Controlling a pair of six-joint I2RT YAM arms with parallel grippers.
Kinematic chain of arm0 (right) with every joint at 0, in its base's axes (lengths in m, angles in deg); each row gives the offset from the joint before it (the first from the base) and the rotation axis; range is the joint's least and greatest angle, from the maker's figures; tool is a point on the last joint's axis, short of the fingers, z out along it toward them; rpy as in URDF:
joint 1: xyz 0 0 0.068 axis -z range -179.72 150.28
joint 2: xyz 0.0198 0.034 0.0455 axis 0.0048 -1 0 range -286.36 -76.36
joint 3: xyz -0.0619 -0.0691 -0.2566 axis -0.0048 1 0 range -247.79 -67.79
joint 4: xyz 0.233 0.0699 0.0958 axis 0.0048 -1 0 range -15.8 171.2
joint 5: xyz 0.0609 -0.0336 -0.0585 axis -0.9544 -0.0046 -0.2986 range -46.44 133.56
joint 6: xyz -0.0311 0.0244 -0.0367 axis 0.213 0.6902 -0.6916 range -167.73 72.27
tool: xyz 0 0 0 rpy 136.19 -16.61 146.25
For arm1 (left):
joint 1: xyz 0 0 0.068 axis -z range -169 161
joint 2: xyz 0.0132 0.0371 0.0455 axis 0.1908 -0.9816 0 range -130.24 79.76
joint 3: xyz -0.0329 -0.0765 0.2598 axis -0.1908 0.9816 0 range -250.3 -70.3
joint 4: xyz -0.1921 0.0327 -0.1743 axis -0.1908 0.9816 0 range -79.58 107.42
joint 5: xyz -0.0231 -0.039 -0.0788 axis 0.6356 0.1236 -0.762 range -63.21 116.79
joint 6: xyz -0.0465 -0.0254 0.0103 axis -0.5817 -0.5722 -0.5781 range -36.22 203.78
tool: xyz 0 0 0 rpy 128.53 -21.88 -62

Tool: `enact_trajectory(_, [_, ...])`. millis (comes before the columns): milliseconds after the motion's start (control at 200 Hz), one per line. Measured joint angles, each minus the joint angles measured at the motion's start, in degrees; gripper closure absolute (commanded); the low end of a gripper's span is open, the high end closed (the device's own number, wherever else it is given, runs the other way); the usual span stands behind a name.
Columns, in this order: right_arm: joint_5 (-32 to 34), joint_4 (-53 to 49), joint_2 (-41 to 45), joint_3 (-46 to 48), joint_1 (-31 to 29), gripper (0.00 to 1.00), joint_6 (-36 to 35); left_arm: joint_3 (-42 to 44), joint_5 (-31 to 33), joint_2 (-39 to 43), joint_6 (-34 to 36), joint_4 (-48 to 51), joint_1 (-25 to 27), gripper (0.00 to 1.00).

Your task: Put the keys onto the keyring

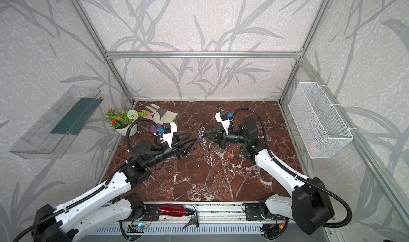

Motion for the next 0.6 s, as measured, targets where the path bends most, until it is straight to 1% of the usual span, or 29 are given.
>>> enact_trajectory(100, [-0.8,-2.2,0.0,-0.9,0.0,1.00,-2.5,-6.5,-1.2,1.3,5.4,12.5,-0.9,0.51])
enact_trajectory(155, [-1.1,-3.3,0.0,-1.2,0.0,1.00,-3.9,-9.7,-2.3,0.9,8.1,18.4,-1.4,0.53])
enact_trajectory(325, [-2.1,-5.7,0.0,-1.6,0.0,1.00,-6.6,-18.4,-6.1,-4.6,17.1,33.9,-2.5,0.55])
enact_trajectory(370, [-2.4,-6.0,0.0,-1.6,0.0,1.00,-7.0,-20.5,-7.0,-6.8,18.8,36.9,-2.7,0.57])
enact_trajectory(435, [-2.7,-6.2,0.0,-1.6,0.0,1.00,-7.3,-23.4,-8.8,-10.0,21.6,40.3,-2.9,0.58])
enact_trajectory(600, [-3.9,-6.3,0.0,-1.6,0.0,1.00,-7.4,-27.8,-10.8,-15.3,25.4,44.4,-3.2,0.60])
